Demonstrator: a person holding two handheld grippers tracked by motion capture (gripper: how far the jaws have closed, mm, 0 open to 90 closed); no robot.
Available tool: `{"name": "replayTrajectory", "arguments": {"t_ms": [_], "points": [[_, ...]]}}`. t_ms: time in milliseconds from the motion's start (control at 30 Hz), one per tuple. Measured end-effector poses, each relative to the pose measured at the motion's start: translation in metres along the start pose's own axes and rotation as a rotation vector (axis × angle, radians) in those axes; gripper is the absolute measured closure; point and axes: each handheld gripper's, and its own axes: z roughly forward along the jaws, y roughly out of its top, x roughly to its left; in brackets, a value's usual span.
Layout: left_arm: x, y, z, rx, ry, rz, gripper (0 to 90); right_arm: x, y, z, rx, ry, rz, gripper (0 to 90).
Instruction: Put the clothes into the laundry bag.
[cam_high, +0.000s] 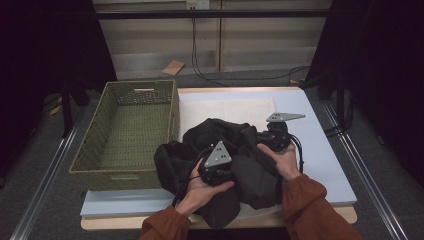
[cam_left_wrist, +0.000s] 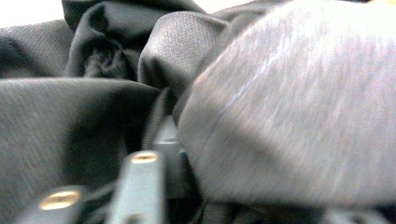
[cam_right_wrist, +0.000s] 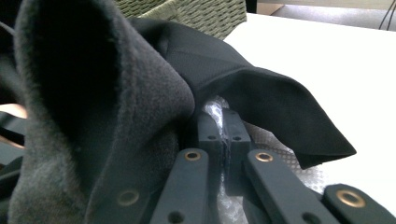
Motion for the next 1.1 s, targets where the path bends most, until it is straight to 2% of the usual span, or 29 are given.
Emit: {"name": "replayTrajectory", "arguments": {"t_ms": [67, 133, 200, 267, 367, 433, 467, 500, 533, 633, 700, 767, 800, 867, 933, 967, 1067, 1100], "points": [[0.005, 0.002, 0.005, 0.015, -0.001, -0.011, 75.3, 0.001, 0.001, -0.001, 0.003, 0.006, -0.01, 88.8], [0.008, 0.003, 0.011, 0.026, 0.003, -0.022, 78.1, 0.003, 0.003, -0.002, -0.004, 0.005, -0.013, 88.9], [0.013, 0.002, 0.017, 0.062, 0.019, -0.023, 79.5, 0.006, 0.005, -0.003, -0.006, 0.0, -0.021, 88.9], [0.016, -0.001, 0.024, 0.077, 0.042, -0.032, 80.3, 0.009, 0.007, -0.005, -0.008, 0.0, -0.036, 89.0], [0.013, -0.008, 0.038, 0.128, 0.094, -0.003, 81.0, 0.015, 0.011, -0.008, -0.008, 0.004, -0.052, 89.0], [0.015, -0.013, 0.044, 0.134, 0.108, -0.025, 81.3, 0.02, 0.013, -0.01, -0.014, 0.002, -0.054, 89.0], [0.016, -0.016, 0.048, 0.142, 0.117, -0.013, 81.4, 0.023, 0.015, -0.011, -0.015, -0.002, -0.054, 88.9], [0.017, -0.019, 0.049, 0.145, 0.123, -0.02, 81.5, 0.024, 0.015, -0.011, -0.017, -0.004, -0.051, 88.9], [0.018, -0.02, 0.05, 0.137, 0.121, -0.035, 81.5, 0.025, 0.014, -0.011, -0.013, -0.004, -0.052, 88.9], [0.019, -0.02, 0.049, 0.145, 0.116, -0.052, 80.8, 0.023, 0.01, -0.009, -0.017, -0.003, -0.038, 89.0], [0.02, -0.02, 0.048, 0.135, 0.101, -0.063, 79.6, 0.023, 0.008, -0.007, -0.016, -0.006, -0.037, 88.9], [0.022, -0.02, 0.044, 0.132, 0.078, -0.052, 75.3, 0.023, 0.005, -0.004, -0.008, -0.005, -0.042, 88.9], [0.021, -0.02, 0.042, 0.125, 0.072, -0.067, 74.2, 0.023, 0.004, -0.003, -0.009, -0.003, -0.041, 88.9], [0.02, -0.019, 0.037, 0.131, 0.069, -0.051, 70.1, 0.023, 0.004, -0.003, -0.009, -0.004, -0.047, 88.9], [0.019, -0.018, 0.034, 0.13, 0.059, -0.058, 65.3, 0.023, 0.004, -0.003, -0.008, -0.004, -0.049, 88.9], [0.017, -0.018, 0.03, 0.131, 0.055, -0.05, 65.3, 0.023, 0.003, -0.003, -0.006, 0.001, -0.051, 88.9], [0.012, -0.019, 0.017, 0.129, 0.032, -0.032, 54.3, 0.019, 0.002, -0.003, -0.011, 0.013, -0.042, 88.9], [0.011, -0.019, 0.013, 0.128, 0.041, -0.024, 53.5, 0.018, 0.002, -0.003, -0.011, 0.014, -0.039, 88.9]]}}
